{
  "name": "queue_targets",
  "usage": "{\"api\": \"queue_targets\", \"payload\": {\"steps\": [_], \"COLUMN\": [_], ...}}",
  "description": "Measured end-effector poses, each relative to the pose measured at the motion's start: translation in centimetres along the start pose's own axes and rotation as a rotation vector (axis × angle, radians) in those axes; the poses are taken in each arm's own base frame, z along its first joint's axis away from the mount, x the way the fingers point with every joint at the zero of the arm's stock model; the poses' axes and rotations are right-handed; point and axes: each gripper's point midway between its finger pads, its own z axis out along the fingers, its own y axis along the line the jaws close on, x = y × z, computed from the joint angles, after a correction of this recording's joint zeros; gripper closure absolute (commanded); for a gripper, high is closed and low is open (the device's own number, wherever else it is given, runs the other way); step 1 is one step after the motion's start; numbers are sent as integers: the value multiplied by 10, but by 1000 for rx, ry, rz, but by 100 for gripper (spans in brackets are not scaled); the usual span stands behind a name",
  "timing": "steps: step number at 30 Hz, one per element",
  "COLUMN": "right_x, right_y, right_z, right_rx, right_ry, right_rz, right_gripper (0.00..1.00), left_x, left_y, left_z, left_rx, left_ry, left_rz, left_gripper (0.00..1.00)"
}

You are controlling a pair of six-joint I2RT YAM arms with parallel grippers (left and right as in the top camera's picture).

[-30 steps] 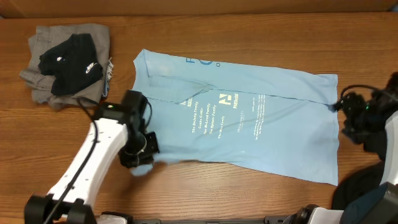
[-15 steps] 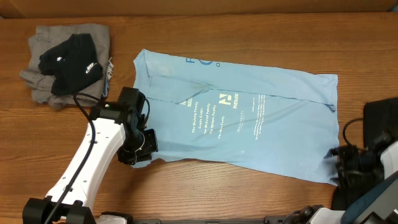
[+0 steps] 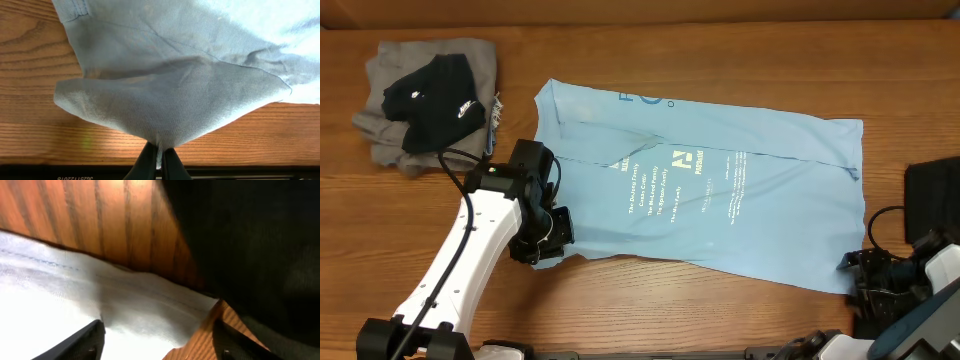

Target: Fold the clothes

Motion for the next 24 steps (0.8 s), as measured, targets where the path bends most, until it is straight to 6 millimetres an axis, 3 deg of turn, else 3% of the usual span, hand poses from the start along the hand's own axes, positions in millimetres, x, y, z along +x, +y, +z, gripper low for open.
{"api": "queue_targets", "payload": {"steps": [3, 6, 10, 14, 20, 24], "right_x": [-2, -5, 5, 14, 9, -1], "right_y": [-3, -4, -3, 8, 29, 51], "right_z": [0, 0, -6, -26, -68, -92], "right_rx": [15, 20, 22, -12, -95, -193], "right_ry": [-18, -31, 31, 93, 34, -43], "right_rz": [9, 15, -20, -68, -129, -163], "right_gripper": [82, 96, 96, 96, 96, 96], "left_x": [0, 1, 6, 16, 23, 11], "left_y": [0, 0, 2, 8, 13, 9], "left_z": [0, 0, 0, -1, -2, -1], "left_rx": [0, -1, -10, -33, -60, -42], "left_ry": [0, 2, 23, 64, 90, 40], "left_rz": [0, 0, -5, -13, -19, -10], "left_gripper": [96, 96, 96, 96, 96, 96]}}
